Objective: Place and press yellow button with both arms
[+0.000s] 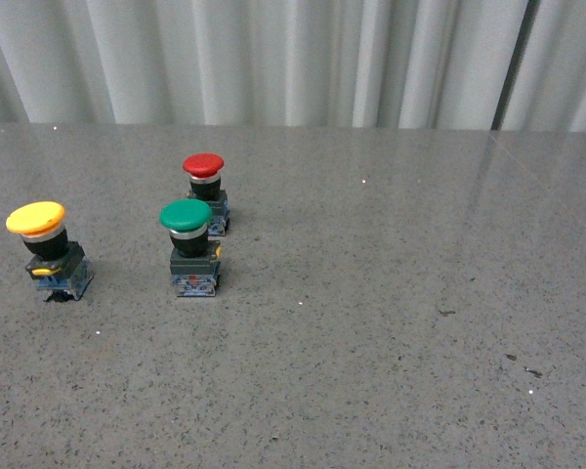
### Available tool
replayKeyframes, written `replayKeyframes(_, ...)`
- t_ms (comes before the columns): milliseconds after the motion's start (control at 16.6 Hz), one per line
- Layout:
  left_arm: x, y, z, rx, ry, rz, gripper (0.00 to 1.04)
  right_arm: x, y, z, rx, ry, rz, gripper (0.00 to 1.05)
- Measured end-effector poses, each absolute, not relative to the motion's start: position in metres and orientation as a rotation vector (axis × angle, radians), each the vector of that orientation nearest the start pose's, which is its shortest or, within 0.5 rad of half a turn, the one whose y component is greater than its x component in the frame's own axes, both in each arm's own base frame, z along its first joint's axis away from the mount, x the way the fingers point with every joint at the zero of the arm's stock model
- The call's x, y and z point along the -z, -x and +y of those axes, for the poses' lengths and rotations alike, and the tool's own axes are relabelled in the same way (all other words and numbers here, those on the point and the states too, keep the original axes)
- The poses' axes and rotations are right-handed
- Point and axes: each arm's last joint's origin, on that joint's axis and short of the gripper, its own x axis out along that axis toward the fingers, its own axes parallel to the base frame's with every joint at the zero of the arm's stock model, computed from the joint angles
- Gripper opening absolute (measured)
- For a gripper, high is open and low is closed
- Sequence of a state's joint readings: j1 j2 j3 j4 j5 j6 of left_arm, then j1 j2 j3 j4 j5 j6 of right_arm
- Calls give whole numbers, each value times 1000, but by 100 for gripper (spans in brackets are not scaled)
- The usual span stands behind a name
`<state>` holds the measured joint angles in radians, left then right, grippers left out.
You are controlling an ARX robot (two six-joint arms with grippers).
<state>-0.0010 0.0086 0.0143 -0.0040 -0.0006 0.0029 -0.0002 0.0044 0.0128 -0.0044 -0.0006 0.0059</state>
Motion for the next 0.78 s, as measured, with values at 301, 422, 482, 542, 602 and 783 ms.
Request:
replayKeyframes(301,-167,-97,0,0,-3,-2,98,-167,-97,0,0,-6,-4,98)
replayKeyframes(422,-167,-97,0,0,-3,-2,98,-167,-97,0,0,-6,-4,98)
replayKeyframes(482,-167,-97,0,0,-3,-2,98,-167,-97,0,0,-6,-4,98)
replayKeyframes(542,-167,-97,0,0,-3,-2,98,-167,-97,0,0,-6,-4,98)
replayKeyframes(602,-167,-97,0,0,-3,-2,98,-167,-97,0,0,-6,-4,98)
replayKeyframes(783,-167,-97,0,0,-3,-2,98,-167,-97,0,0,-6,-4,98)
